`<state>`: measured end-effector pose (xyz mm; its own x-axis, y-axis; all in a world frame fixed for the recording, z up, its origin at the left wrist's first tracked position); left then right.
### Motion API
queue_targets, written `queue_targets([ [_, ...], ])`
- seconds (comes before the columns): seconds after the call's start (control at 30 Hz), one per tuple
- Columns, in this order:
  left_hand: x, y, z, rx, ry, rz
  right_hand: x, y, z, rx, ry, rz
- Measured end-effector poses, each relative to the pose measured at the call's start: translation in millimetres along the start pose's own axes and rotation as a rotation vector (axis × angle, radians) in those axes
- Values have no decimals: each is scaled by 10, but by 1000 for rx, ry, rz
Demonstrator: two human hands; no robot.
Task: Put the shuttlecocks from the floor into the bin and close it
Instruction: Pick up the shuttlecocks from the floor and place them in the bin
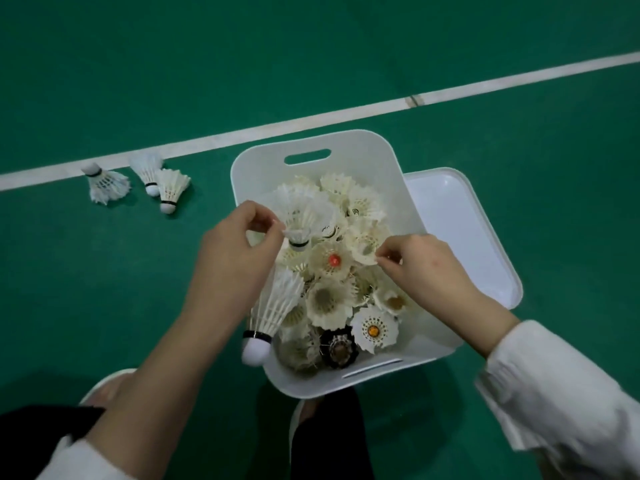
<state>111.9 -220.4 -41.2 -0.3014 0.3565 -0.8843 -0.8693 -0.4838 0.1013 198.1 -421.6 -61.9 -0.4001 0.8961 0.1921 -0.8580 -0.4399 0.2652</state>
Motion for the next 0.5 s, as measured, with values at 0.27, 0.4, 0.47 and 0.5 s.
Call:
queue_targets([
  [0.27, -74, 5, -76, 48, 29, -36, 104, 102, 451, -44, -97, 97],
  [0.4, -204, -72, -226, 69, 48, -91, 426, -13, 471, 29, -296, 227],
  [0.47, -278, -100, -271, 75, 65, -113, 449, -149, 505, -68, -249, 213],
  [0.5, -307, -119, -268, 69, 66, -110, 404, -223, 549, -134, -264, 162],
])
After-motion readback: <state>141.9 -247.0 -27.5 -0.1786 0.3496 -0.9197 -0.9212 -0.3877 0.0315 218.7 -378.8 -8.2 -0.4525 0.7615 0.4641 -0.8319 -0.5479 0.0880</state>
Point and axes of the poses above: each hand's wrist, its own y-axis away from the middle knuckle, its own z-axis out of the back of the hand, x = y × z, the point moved 5 cm from there along -y, towards the middle knuckle, and after that the axes turned 5 degrees about y, right-handed, at the moved point
